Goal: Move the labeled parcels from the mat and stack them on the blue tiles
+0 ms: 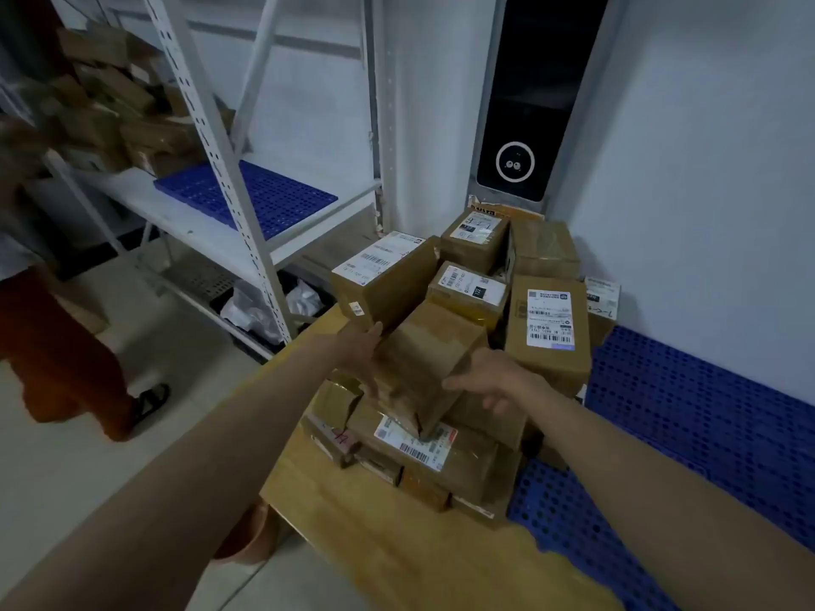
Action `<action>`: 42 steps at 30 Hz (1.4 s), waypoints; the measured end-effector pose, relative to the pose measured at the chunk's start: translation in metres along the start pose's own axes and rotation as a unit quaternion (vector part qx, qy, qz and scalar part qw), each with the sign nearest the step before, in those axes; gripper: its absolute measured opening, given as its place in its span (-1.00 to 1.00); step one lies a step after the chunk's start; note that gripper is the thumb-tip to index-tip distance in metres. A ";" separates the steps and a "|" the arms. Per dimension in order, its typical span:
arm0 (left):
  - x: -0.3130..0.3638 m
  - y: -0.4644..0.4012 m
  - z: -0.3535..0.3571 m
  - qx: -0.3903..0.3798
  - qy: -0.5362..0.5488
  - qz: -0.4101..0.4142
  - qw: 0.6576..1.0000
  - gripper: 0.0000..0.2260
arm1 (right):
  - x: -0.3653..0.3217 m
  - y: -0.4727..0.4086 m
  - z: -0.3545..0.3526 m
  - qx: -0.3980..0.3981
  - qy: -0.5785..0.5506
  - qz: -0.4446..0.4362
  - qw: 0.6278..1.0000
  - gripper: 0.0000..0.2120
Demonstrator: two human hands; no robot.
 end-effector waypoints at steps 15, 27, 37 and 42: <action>0.011 -0.037 -0.009 -0.020 0.112 0.036 0.993 0.25 | -0.008 0.004 0.020 -0.103 -0.238 0.009 0.966 -0.40; 0.092 0.004 -0.098 -0.116 0.204 0.168 0.958 -0.44 | 0.024 0.076 -0.049 -0.033 -0.312 -0.003 0.949 -0.38; 0.268 0.003 -0.139 -0.043 0.227 0.321 0.919 -0.31 | 0.148 0.148 -0.128 0.190 -0.408 0.032 0.893 -0.46; 0.357 -0.013 -0.132 -0.034 0.240 0.332 0.912 -0.22 | 0.233 0.162 -0.150 0.254 -0.449 0.083 0.852 -0.24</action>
Point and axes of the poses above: each hand's wrist, its own y-axis away from the middle knuckle, its own z-axis out of the palm, x = y × z, the point moved 7 cm from there along -y, towards the middle knuckle, and after that the axes turned 4 degrees about z, right-handed, at the moved point
